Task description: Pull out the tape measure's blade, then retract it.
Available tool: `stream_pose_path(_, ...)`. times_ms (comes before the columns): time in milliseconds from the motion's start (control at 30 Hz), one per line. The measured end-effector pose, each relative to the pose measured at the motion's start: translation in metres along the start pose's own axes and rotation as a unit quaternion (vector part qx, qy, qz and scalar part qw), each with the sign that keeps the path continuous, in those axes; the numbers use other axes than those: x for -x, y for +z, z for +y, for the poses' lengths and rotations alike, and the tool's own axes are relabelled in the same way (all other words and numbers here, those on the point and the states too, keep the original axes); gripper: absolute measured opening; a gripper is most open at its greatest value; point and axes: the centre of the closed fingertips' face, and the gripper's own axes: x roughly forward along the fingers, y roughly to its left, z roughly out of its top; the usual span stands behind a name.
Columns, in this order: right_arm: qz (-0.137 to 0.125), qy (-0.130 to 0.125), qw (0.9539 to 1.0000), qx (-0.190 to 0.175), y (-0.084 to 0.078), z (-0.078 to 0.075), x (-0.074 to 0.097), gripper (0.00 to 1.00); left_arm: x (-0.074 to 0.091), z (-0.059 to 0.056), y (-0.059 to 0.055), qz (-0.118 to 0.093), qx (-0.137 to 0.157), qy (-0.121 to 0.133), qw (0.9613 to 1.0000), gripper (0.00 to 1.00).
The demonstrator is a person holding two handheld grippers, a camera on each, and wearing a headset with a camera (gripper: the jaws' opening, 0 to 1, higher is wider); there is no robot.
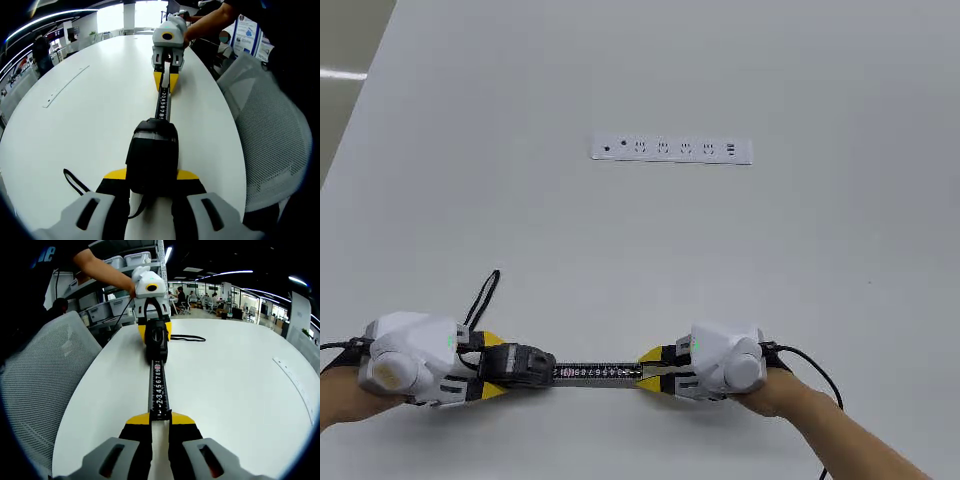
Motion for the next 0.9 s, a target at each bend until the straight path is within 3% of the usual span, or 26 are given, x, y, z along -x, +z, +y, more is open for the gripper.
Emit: stream_pose_path(900,0.001,-0.002,1.0000,0.005,-0.0037,-0.0028,0.0065,0.08,-0.0009,0.0059,-0.0088,0.002,0.004,0.000,1.0000,0.27)
